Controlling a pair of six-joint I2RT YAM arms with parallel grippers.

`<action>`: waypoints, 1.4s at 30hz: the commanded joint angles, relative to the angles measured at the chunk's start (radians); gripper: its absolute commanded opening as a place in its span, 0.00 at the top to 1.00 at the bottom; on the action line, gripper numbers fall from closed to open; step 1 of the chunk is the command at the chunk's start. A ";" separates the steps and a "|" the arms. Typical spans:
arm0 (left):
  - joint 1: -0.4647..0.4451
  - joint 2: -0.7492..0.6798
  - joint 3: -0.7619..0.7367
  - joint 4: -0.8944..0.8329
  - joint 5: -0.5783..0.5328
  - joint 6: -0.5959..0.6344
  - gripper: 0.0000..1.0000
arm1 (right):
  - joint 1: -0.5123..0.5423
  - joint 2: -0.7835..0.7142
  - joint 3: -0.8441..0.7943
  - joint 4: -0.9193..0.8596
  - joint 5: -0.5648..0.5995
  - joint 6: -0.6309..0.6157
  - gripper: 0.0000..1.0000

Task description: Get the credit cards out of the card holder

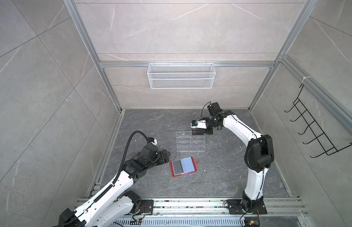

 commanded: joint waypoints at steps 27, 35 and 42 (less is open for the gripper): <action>0.001 -0.035 -0.111 0.042 0.052 -0.116 0.17 | 0.030 -0.078 0.016 0.254 0.169 0.215 0.68; 0.000 -0.001 -0.332 0.310 0.245 -0.368 0.20 | 0.030 -0.490 -0.427 0.675 0.059 0.912 0.52; -0.001 0.032 -0.450 0.470 0.304 -0.492 0.27 | 0.094 -0.650 -0.687 0.672 -0.040 1.400 0.68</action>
